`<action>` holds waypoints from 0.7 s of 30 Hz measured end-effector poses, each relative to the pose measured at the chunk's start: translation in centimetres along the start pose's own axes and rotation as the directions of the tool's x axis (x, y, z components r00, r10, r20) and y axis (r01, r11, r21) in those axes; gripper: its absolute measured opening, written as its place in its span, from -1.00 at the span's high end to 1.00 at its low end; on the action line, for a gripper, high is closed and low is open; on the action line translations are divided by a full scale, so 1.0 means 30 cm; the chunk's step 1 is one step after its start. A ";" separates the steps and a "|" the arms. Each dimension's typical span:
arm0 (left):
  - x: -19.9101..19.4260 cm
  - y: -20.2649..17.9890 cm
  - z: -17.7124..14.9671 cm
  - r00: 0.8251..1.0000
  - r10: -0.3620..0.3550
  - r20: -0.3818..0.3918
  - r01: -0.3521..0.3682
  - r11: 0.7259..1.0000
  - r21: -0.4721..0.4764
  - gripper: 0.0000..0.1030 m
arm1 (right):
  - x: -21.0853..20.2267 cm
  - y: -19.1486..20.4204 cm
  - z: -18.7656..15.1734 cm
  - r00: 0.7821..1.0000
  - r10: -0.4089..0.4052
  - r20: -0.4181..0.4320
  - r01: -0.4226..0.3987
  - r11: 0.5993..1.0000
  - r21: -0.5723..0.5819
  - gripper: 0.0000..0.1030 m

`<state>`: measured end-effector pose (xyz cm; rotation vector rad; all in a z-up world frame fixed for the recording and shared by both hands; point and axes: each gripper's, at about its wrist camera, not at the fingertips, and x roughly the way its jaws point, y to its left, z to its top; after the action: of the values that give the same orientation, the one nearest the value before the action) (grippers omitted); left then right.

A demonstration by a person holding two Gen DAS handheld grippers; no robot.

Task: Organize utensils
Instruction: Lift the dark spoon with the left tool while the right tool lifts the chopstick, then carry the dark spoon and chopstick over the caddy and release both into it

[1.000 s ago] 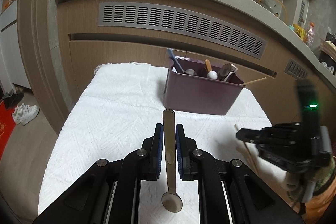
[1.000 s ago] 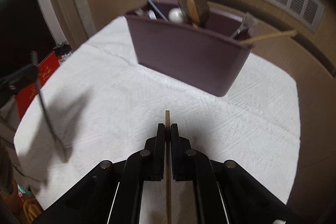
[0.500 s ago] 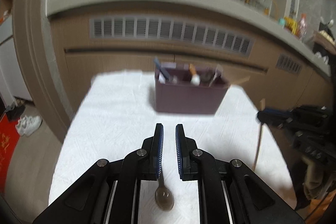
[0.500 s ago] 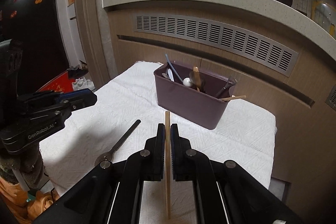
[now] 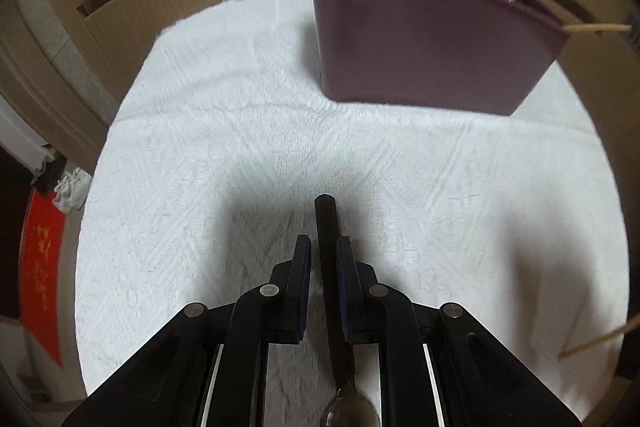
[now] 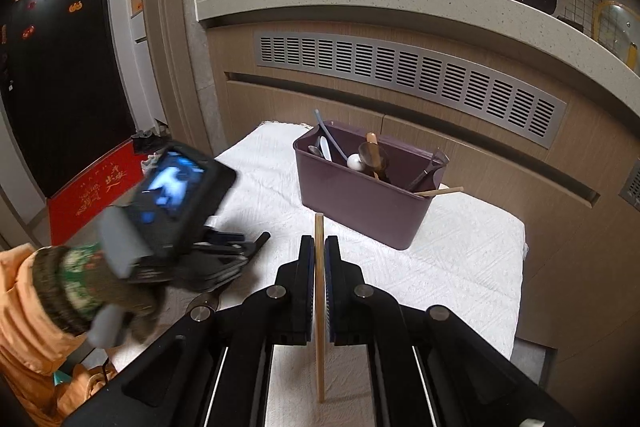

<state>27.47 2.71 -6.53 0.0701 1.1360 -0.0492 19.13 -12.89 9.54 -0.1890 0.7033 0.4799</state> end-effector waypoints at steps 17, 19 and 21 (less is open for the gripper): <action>-0.215 0.008 -0.084 0.959 -0.106 0.261 0.108 0.994 0.007 0.76 | -0.001 -0.020 -0.007 1.000 -0.021 -0.008 0.021 1.000 0.016 0.90; -0.311 -0.008 -0.087 0.933 -0.104 0.343 0.099 0.995 0.032 0.77 | -0.010 -0.015 -0.001 0.999 -0.032 -0.001 0.032 0.999 0.015 0.90; -0.392 -0.011 -0.077 0.906 -0.101 0.412 0.091 0.995 0.043 0.77 | -0.020 -0.009 0.006 0.999 -0.038 0.006 0.038 0.999 0.012 0.90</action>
<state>20.42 2.62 3.16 0.0220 0.7122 -0.1584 18.96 -13.28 10.06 -0.1899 0.6949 0.4395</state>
